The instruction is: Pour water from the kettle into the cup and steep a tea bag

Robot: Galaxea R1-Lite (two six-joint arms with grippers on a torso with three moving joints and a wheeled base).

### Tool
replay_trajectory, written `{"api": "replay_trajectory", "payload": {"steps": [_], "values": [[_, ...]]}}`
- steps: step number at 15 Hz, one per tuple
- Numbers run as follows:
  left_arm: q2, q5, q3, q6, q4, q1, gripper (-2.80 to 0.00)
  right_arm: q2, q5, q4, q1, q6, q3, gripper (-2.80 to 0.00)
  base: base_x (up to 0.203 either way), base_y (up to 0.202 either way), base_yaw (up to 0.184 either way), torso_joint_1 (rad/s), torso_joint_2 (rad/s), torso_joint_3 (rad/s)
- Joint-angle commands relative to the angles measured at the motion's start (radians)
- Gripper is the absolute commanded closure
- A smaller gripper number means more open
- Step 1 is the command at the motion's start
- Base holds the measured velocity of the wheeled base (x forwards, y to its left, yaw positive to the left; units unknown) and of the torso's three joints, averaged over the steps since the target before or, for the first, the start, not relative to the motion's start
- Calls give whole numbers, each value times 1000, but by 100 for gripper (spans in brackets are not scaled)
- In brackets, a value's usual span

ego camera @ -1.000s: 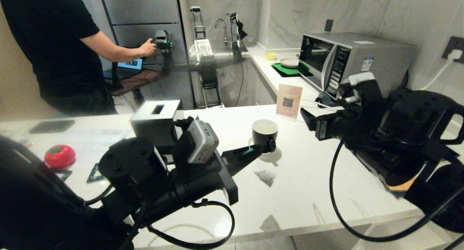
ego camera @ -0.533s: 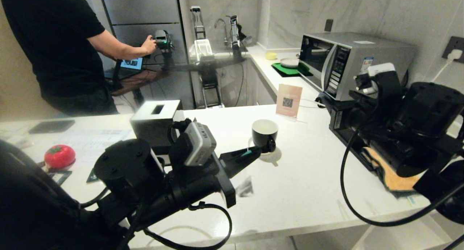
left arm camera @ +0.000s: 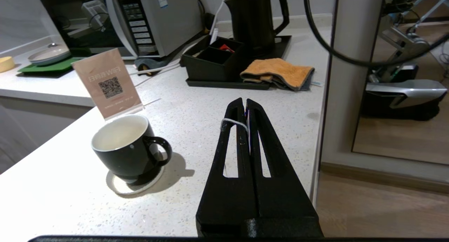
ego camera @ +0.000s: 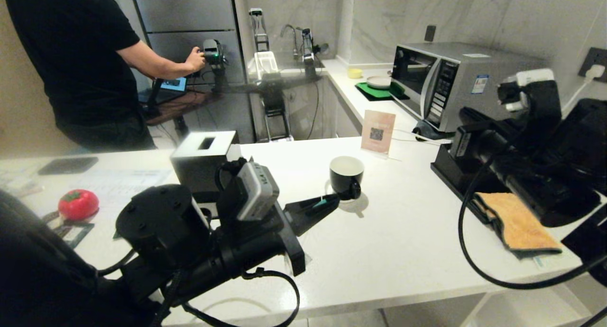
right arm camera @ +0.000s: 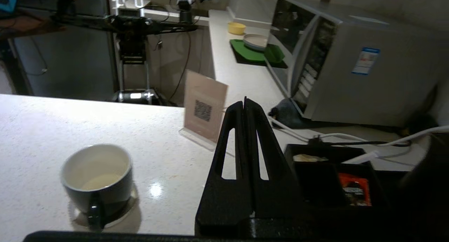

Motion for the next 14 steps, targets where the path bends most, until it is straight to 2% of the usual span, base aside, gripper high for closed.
{"api": "replay_trajectory", "payload": {"steps": [1,3,6,12,14], "values": [[-2,-2,12,0,-20,0,0,-88,43,-9,-93,-2,66,0,0,0,0,0,0,0],[-2,-1,19,-3,-20,0,0,-176,108,-12,-201,-7,169,0,0,0,0,0,0,0],[-1,0,19,-3,-20,0,0,-306,131,-31,-316,-5,309,0,0,0,0,0,0,0],[-2,0,52,0,-20,3,0,-569,140,-21,-335,0,573,0,0,0,0,0,0,0],[-2,0,62,1,-20,2,0,-631,166,-18,-334,1,635,0,0,0,0,0,0,0]]}}
